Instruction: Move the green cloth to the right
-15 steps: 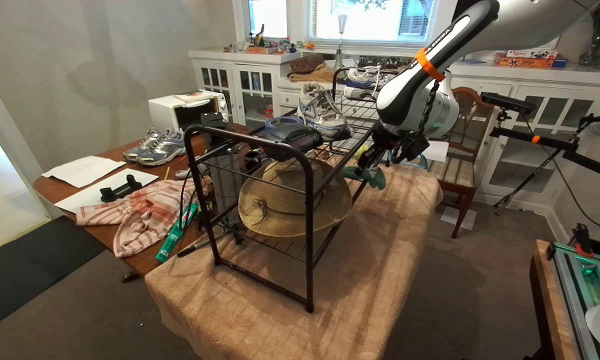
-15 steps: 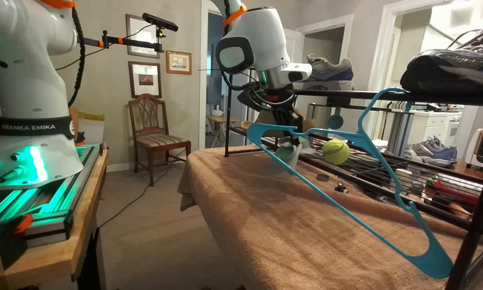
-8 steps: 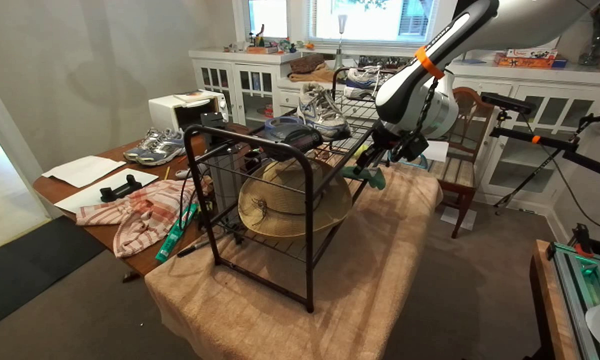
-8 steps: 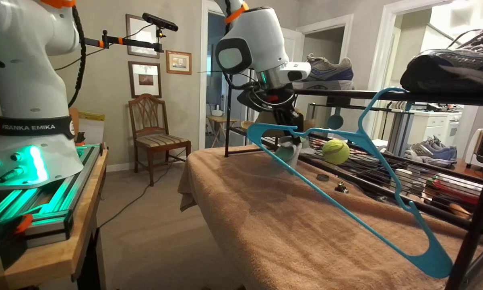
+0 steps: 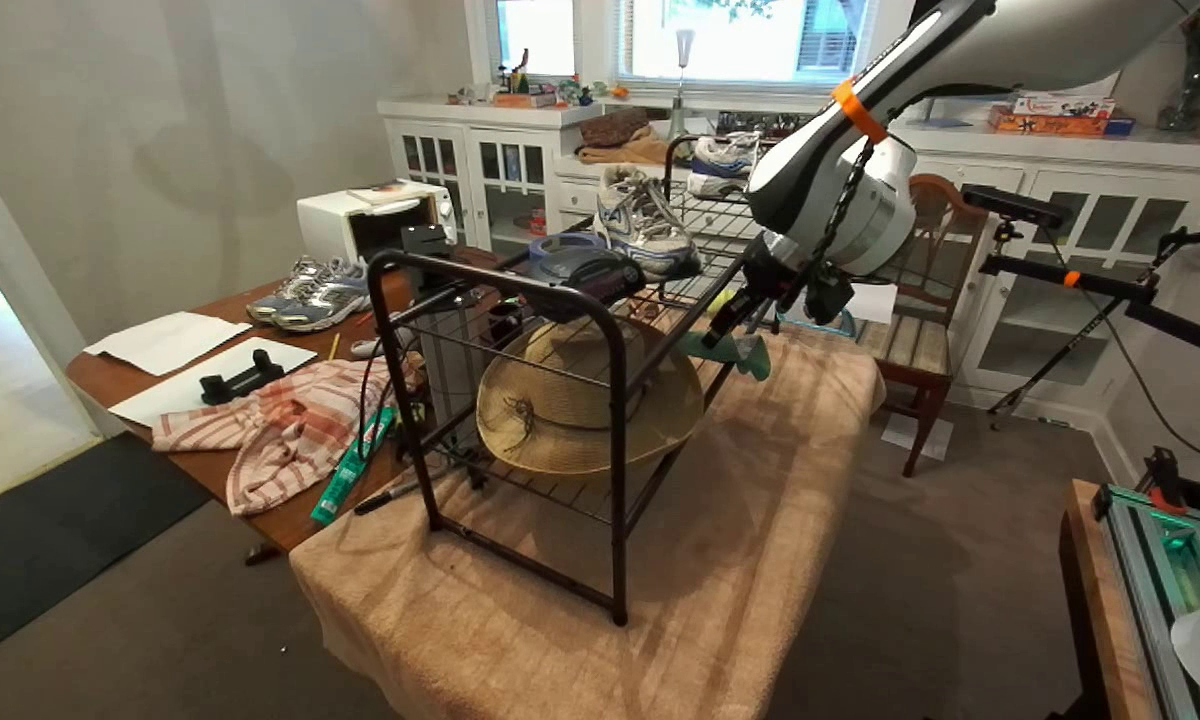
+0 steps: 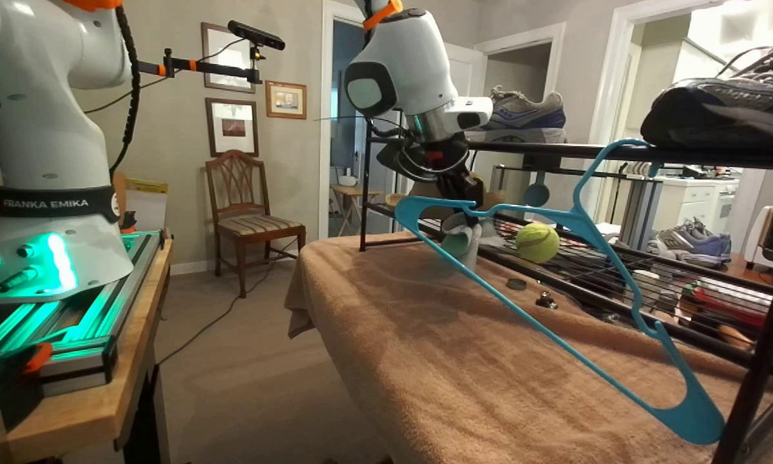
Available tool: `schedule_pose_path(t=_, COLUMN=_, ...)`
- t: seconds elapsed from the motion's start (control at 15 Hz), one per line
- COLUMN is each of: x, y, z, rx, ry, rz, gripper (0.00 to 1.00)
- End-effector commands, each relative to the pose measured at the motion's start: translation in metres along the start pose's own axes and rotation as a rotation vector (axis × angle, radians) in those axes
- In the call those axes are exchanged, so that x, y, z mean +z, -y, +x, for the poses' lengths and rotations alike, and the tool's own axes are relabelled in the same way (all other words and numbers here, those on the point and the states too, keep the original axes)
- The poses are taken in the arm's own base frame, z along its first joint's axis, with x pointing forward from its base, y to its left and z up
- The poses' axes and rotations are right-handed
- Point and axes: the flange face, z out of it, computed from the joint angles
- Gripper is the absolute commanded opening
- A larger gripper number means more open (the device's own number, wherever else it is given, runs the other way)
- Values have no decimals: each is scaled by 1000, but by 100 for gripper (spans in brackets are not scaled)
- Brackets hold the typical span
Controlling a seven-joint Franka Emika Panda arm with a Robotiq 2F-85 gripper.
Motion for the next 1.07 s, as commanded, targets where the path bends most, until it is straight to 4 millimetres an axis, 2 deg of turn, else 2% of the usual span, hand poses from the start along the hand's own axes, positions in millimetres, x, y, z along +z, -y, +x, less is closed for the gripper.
schedule_pose_path(t=0.0, x=-8, y=7, z=16, rx=-26, ry=-59, rz=24, gripper=43)
schedule_pose_path(t=0.13, x=-9, y=8, z=15, rx=-35, ry=-69, rz=35, gripper=43)
schedule_pose_path(t=0.2, x=-9, y=9, z=15, rx=-41, ry=-74, rz=38, gripper=39)
schedule_pose_path(t=0.27, x=-9, y=9, z=14, rx=-46, ry=-77, rz=44, gripper=31)
schedule_pose_path(t=0.33, x=-10, y=9, z=14, rx=-51, ry=-82, rz=46, gripper=15)
schedule_pose_path(t=0.4, x=-9, y=9, z=12, rx=-57, ry=-83, rz=49, gripper=13)
schedule_pose_path(t=0.53, x=-10, y=9, z=11, rx=-64, ry=-86, rz=53, gripper=0)
schedule_pose_path(t=0.8, x=-13, y=10, z=8, rx=-46, ry=-87, rz=42, gripper=1)
schedule_pose_path(t=1.0, x=-11, y=13, z=-16, rx=28, ry=-20, rz=49, gripper=1)
